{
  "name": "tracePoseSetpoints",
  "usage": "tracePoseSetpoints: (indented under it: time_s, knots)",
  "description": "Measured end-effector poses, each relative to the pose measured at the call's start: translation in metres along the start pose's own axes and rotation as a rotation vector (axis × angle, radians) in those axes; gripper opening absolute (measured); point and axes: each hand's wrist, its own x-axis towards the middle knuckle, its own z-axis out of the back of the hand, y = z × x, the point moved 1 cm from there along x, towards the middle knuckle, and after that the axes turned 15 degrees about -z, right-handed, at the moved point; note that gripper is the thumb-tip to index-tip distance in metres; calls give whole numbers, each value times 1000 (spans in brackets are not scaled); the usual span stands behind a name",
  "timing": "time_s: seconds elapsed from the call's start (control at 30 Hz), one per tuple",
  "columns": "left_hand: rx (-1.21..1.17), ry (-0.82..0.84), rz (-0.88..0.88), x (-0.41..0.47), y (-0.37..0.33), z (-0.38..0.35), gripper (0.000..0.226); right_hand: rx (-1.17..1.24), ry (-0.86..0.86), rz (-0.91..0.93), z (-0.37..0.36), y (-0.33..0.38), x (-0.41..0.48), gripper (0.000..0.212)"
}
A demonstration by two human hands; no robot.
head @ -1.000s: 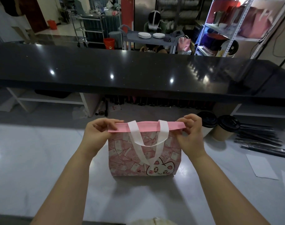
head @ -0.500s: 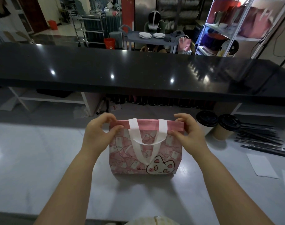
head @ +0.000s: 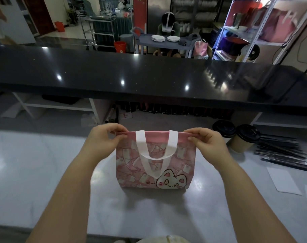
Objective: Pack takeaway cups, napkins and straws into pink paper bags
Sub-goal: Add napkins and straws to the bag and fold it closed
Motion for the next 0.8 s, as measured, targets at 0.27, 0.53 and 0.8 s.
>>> tracePoseSetpoints:
  time_s: [0.27, 0.53, 0.8]
  knots:
    - [366, 188, -247, 28, -55, -50, 23, -782, -52, 350, -49, 39, -3, 25]
    - [421, 14, -378, 14, -51, -64, 9, -725, -126, 463, -55, 35, -2, 8]
    - [324, 173, -275, 9, -29, -35, 22, -639, 11, 88, -12, 27, 12, 20]
